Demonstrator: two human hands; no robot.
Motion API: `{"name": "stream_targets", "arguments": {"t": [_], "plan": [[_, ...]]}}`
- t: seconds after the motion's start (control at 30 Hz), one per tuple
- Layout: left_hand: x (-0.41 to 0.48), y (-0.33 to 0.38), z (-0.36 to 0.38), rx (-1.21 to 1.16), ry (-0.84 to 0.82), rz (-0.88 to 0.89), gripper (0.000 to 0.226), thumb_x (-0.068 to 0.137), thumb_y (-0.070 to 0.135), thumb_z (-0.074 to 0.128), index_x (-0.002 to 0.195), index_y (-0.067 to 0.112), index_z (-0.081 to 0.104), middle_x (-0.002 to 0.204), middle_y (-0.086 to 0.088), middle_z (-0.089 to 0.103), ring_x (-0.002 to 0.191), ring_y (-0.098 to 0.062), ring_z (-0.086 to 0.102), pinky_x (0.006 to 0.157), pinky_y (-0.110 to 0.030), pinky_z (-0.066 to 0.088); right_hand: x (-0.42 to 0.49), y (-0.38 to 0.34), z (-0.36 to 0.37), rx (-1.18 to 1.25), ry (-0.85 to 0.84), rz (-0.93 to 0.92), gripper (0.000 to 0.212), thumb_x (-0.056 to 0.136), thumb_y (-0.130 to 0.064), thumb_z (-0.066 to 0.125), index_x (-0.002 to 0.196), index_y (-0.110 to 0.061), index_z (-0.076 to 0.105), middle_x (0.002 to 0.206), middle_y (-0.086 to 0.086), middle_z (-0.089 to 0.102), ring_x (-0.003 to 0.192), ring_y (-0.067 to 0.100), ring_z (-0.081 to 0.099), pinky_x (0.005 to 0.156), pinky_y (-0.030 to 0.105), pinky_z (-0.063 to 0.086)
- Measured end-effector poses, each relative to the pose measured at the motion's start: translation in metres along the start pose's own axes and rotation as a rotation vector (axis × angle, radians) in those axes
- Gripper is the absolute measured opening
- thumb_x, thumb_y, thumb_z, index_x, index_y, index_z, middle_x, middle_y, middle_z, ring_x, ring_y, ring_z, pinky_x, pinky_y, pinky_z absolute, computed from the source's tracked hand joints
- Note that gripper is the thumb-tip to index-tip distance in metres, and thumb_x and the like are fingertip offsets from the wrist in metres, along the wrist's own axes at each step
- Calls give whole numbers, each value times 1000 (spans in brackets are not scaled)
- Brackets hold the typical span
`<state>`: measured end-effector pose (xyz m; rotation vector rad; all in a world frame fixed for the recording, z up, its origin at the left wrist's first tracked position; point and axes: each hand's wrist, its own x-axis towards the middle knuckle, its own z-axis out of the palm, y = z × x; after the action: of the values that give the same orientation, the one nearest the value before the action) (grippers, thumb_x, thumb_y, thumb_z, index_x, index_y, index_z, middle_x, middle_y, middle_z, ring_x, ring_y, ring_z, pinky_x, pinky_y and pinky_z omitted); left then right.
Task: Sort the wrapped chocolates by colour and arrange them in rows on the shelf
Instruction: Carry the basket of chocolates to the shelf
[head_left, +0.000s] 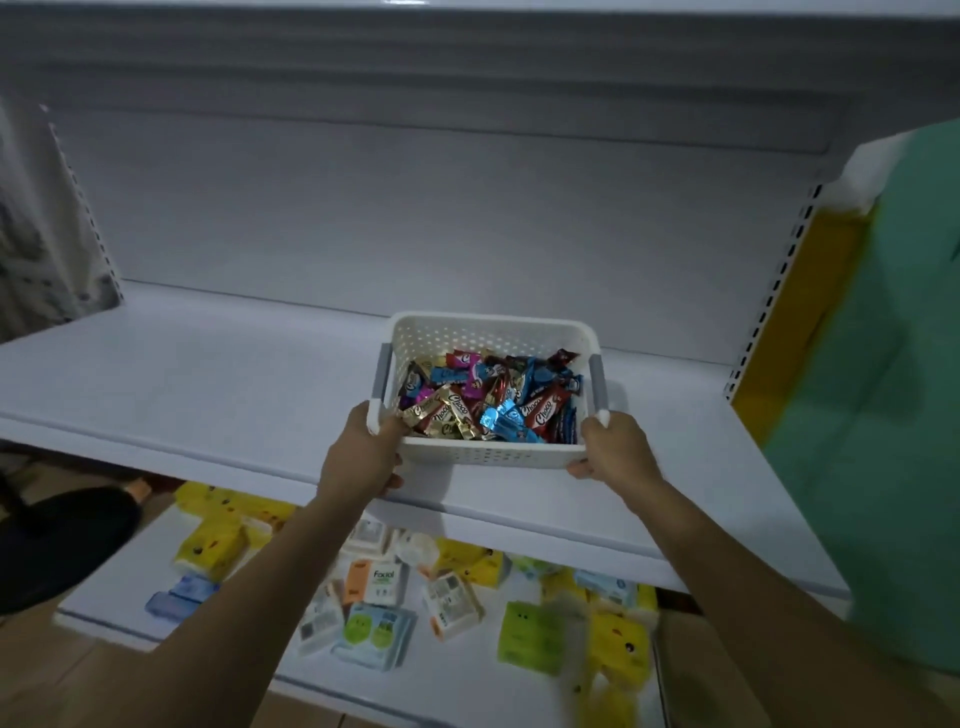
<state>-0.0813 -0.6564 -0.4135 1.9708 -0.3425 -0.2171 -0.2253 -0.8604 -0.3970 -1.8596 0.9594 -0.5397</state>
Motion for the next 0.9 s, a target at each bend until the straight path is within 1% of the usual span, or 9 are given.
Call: {"name": "stream_targets", "arguments": {"t": [0.07, 0.13, 0.27, 0.4, 0.53, 0.6, 0.73, 0.83, 0.9], "plan": [[6, 1, 1, 167, 68, 51, 44, 99, 38, 40, 137, 15, 41, 111, -17, 62, 79, -29, 61, 72, -35, 50, 3, -1, -3, -38, -3, -18, 16, 94, -20, 44, 94, -7, 54, 82, 12, 65, 75, 34, 69, 78, 51, 56], [14, 2, 3, 247, 88, 68, 37, 100, 31, 37, 125, 6, 48, 113, -19, 61, 89, -31, 55, 76, -36, 44, 8, -1, -2, -58, -16, -25, 19, 92, -20, 46, 97, -5, 54, 90, 14, 65, 79, 35, 68, 80, 50, 55], [45, -2, 11, 338, 91, 111, 32, 101, 28, 34, 102, 3, 55, 98, -17, 68, 87, -31, 61, 71, -35, 45, 31, 5, 4, -24, -7, -26, 18, 94, -20, 43, 97, -6, 54, 86, 12, 67, 71, 30, 69, 75, 43, 57], [96, 1, 21, 391, 77, 167, 28, 100, 28, 35, 96, 8, 54, 93, -13, 68, 83, -29, 62, 70, -36, 48, 70, 2, 12, -55, 10, -28, 19, 93, -17, 45, 94, -2, 56, 76, 9, 67, 69, 26, 69, 72, 38, 56], [134, 5, 29, 395, 24, 207, 29, 100, 28, 36, 96, 7, 55, 92, -12, 68, 83, -27, 62, 72, -37, 50, 100, -2, 18, -128, 13, 2, 16, 91, -15, 49, 88, -2, 57, 82, 14, 65, 79, 31, 66, 81, 44, 55], [141, 4, 28, 392, -5, 224, 29, 100, 29, 36, 96, 7, 55, 91, -10, 68, 82, -26, 62, 74, -39, 51, 101, -2, 20, -91, 30, 14, 18, 91, -16, 48, 83, -3, 57, 80, 16, 66, 75, 30, 67, 78, 46, 56], [133, 0, 22, 344, -47, 243, 29, 99, 31, 39, 108, 7, 53, 95, -10, 68, 85, -28, 62, 73, -37, 49, 87, 4, 26, -28, 92, -8, 24, 95, -18, 47, 95, 5, 54, 85, 19, 67, 60, 27, 70, 72, 50, 53], [119, -1, 18, 307, -71, 295, 32, 101, 26, 42, 126, 6, 43, 96, -10, 62, 78, -27, 59, 59, -31, 41, 72, 7, 29, 14, 112, -26, 22, 96, -14, 46, 95, 6, 53, 89, 19, 66, 62, 27, 70, 69, 49, 55], [114, -1, 17, 311, -74, 319, 33, 101, 24, 44, 127, 4, 42, 95, -9, 59, 77, -26, 58, 59, -31, 41, 66, 7, 30, 69, 111, -30, 17, 97, -10, 46, 98, 5, 53, 96, 20, 65, 68, 26, 68, 62, 40, 59]]}}
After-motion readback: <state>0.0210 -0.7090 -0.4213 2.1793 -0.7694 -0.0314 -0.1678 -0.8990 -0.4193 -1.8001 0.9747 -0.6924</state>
